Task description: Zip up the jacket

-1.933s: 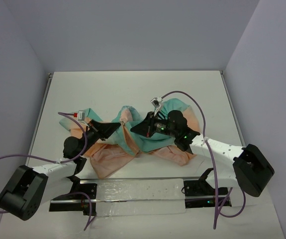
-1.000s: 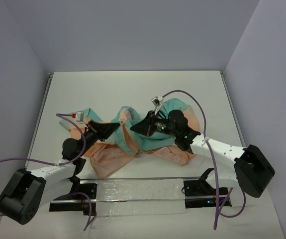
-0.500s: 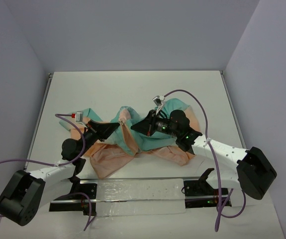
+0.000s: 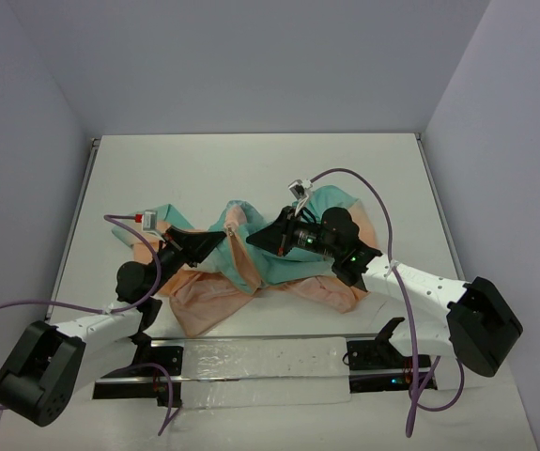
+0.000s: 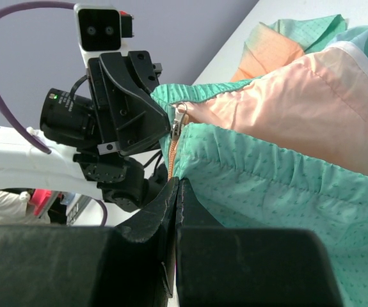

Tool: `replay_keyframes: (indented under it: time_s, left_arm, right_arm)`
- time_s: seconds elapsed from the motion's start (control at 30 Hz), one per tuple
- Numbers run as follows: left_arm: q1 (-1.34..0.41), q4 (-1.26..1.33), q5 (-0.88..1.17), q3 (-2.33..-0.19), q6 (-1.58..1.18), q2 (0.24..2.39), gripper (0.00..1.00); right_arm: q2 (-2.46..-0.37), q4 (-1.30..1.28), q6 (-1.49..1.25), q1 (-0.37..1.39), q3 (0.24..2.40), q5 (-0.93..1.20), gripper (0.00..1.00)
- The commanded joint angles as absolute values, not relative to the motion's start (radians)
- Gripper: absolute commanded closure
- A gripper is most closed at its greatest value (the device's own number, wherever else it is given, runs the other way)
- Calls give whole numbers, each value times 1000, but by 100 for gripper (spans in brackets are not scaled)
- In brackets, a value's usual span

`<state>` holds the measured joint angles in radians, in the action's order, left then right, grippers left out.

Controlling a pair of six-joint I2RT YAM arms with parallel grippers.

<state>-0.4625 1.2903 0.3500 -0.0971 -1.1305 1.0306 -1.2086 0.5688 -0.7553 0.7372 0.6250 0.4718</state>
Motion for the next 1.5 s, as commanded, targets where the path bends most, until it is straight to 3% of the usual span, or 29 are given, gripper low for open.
replay_keyframes:
  time_s: [0.0, 1.47]
  left_arm:
    - [-466, 1681, 343, -102, -1114, 1015, 100]
    - [-465, 1632, 365, -139, -1121, 1015, 100]
  right_arm:
    - [-1214, 645, -770, 747, 646, 498, 100]
    - [-1248, 718, -790, 749, 605, 506, 100]
